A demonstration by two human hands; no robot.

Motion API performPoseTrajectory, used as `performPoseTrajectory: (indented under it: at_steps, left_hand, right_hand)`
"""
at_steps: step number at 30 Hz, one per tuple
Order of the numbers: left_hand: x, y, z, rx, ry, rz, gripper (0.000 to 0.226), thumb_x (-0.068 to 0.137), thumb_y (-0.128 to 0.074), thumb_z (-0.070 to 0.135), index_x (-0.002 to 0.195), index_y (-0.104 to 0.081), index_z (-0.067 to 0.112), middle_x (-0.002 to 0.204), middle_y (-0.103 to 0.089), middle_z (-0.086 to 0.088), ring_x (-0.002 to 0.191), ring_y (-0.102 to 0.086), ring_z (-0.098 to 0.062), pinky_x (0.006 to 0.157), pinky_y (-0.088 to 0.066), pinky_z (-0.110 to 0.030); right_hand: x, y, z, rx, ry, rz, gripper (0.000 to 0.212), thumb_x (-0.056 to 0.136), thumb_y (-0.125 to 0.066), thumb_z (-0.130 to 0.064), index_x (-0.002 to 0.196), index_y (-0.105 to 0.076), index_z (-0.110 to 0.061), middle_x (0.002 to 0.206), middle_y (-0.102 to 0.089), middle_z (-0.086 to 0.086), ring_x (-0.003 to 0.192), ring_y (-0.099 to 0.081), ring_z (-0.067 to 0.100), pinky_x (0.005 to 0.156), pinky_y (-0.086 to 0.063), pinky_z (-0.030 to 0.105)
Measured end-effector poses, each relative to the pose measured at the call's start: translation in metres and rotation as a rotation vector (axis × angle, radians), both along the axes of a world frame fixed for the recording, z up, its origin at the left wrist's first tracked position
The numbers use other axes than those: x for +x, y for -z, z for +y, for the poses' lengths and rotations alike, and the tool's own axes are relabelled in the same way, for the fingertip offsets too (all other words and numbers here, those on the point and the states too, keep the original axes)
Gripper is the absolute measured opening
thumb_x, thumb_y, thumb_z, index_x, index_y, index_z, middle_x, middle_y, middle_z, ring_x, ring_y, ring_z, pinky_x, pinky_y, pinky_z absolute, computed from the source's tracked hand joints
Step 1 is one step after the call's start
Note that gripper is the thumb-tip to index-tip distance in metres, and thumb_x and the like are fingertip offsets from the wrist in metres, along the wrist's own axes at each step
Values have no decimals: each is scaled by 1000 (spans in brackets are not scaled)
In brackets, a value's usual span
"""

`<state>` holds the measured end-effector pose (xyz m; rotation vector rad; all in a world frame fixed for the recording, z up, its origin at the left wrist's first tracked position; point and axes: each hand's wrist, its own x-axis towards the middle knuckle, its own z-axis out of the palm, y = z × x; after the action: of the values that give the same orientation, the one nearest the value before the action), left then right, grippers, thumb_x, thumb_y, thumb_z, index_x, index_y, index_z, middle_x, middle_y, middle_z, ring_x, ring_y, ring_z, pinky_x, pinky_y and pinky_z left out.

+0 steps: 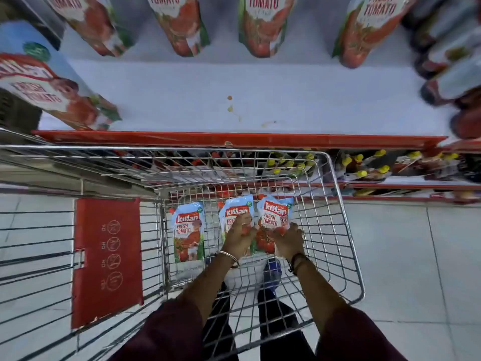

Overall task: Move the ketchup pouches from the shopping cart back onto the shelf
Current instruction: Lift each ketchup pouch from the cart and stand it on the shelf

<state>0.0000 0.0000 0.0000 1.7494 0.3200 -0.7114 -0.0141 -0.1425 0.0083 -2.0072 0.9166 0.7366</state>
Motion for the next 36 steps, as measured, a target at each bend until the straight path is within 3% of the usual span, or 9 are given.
performPoseTrajectory:
  at_steps: [5, 8, 9, 12, 16, 19, 26, 32, 36]
  left_hand:
    - [15, 32, -23, 34, -66, 206, 41, 88, -53, 13, 127, -39, 9, 129, -51, -14, 107, -52, -23, 83, -47, -31]
    - [26, 49, -36, 101, -52, 178, 37, 88, -50, 8, 124, -42, 9, 125, -56, -17, 97, -56, -23, 72, -49, -30]
    - [30, 54, -38, 148, -33, 148, 34, 88, -49, 6, 121, -44, 7, 121, -59, -17, 96, -58, -26, 67, -48, -28]
    - [40, 64, -42, 273, 92, 78, 23, 88, -48, 9, 109, -55, 2, 110, -65, -20, 98, -62, -35, 68, -49, -30]
    - [53, 72, -40, 347, 255, 103, 19, 84, -58, 14, 92, -62, -3, 104, -67, -23, 97, -62, -37, 74, -46, -34]
    - [58, 71, -39, 368, 226, 142, 27, 79, -67, 17, 94, -60, -5, 105, -67, -24, 97, -61, -37, 82, -48, -39]
    - [46, 57, -37, 319, 102, 166, 34, 76, -69, 13, 104, -52, 2, 109, -65, -23, 102, -59, -37, 87, -47, -40]
    - [36, 28, -26, 221, -62, 186, 30, 70, -71, 1, 76, -44, 13, 85, -61, -15, 88, -61, -31, 77, -50, -39]
    - [34, -11, -20, 140, -171, 95, 26, 73, -67, -5, 80, -50, 12, 82, -61, -5, 84, -58, -22, 58, -51, -17]
  right_hand:
    - [10, 37, -14, 37, 132, 113, 76, 70, -78, -25, 128, -37, 1, 127, -49, 22, 112, -53, 35, 91, -51, 40]
    - [15, 56, -19, 108, 201, 112, 45, 79, -69, -14, 116, -47, 1, 106, -63, 13, 66, -61, 15, 45, -50, 14]
    - [15, 65, -21, 111, 220, 94, 37, 81, -66, -15, 112, -51, 0, 103, -67, 12, 64, -62, 16, 42, -49, 15]
    - [14, 87, -26, 113, 220, 80, 31, 77, -66, -24, 102, -62, -5, 99, -73, 15, 71, -69, 22, 53, -58, 28]
    - [15, 96, -31, 99, 228, 86, 30, 73, -69, -20, 98, -66, -5, 90, -75, 14, 70, -70, 24, 53, -57, 27]
    - [18, 90, -32, 94, 188, 67, 27, 77, -68, -24, 96, -69, -5, 93, -75, 16, 79, -71, 27, 62, -55, 27]
    - [19, 71, -33, 140, 205, 43, 25, 82, -67, -14, 100, -65, 2, 103, -71, 21, 76, -61, 21, 53, -46, 19]
    - [17, 36, -25, 109, 156, -38, 29, 82, -66, -15, 106, -63, 2, 107, -70, 19, 78, -59, 20, 39, -38, 6]
    - [20, -2, -17, 66, 103, -209, 28, 89, -60, -20, 101, -61, 5, 99, -70, 20, 74, -59, 20, 37, -36, 6]
